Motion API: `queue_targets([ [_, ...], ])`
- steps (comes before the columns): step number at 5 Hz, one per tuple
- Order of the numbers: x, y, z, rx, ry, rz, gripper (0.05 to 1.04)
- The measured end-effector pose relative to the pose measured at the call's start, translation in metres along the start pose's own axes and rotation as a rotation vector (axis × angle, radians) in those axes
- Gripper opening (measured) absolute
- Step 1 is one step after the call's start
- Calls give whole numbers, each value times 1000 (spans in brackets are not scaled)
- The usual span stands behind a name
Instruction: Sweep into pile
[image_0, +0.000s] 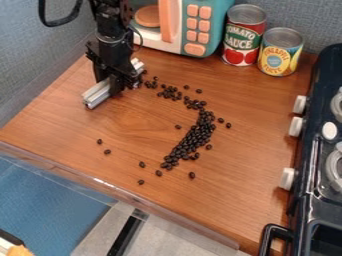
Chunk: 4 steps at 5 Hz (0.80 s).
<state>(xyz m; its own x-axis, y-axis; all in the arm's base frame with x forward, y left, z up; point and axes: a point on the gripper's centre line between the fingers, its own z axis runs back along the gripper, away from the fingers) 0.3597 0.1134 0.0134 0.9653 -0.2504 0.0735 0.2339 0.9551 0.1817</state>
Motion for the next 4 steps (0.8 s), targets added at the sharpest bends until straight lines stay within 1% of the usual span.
queue_targets([
  [2,3,-18,4,-7,-18,-35,384],
  [4,6,-49,10,-26,-36,-91,383],
])
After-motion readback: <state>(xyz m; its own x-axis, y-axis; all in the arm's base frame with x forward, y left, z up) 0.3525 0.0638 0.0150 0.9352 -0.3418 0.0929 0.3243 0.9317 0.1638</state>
